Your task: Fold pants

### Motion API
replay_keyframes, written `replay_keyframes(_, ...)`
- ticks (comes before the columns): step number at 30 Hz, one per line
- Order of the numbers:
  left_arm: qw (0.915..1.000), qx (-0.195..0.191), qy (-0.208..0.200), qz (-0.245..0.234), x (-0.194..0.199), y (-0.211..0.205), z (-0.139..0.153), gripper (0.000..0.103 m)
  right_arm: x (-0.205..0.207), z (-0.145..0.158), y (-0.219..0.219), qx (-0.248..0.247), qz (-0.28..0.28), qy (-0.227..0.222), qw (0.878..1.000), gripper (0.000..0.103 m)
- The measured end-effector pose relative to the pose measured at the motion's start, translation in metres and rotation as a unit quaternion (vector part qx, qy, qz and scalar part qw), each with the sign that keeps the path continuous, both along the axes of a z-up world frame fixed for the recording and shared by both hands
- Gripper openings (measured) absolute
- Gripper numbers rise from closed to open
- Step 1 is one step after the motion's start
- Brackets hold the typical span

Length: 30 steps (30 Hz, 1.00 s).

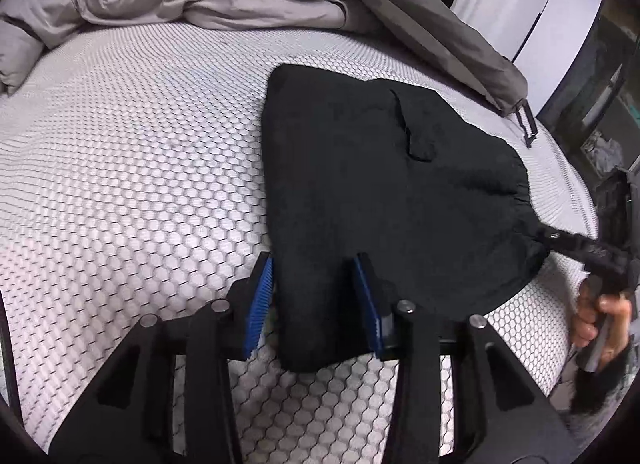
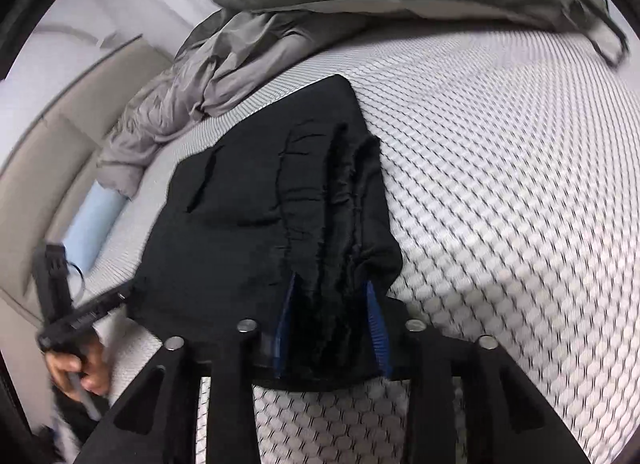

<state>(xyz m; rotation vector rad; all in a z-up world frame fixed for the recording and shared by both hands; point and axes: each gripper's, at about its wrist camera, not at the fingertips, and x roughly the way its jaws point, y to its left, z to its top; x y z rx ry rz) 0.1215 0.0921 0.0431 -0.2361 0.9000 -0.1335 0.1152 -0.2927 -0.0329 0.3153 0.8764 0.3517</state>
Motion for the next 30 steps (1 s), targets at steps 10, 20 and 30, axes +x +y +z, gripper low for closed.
replay_keyframes(10, 0.9991, 0.035, -0.007, -0.023, -0.023, -0.010, -0.001, 0.052, -0.025, 0.016, -0.004, 0.004, 0.021, -0.022, 1.000, 0.040)
replay_keyframes(20, 0.9967, 0.067, -0.038, 0.023, -0.036, -0.008, 0.014, 0.059, -0.041, 0.013, -0.025, -0.052, -0.012, -0.029, 0.998, 0.040)
replay_keyframes(30, 0.9819, 0.062, -0.176, 0.033, -0.102, -0.057, 0.058, 0.102, -0.104, 0.068, -0.003, -0.014, 0.016, -0.168, 0.986, 0.100)
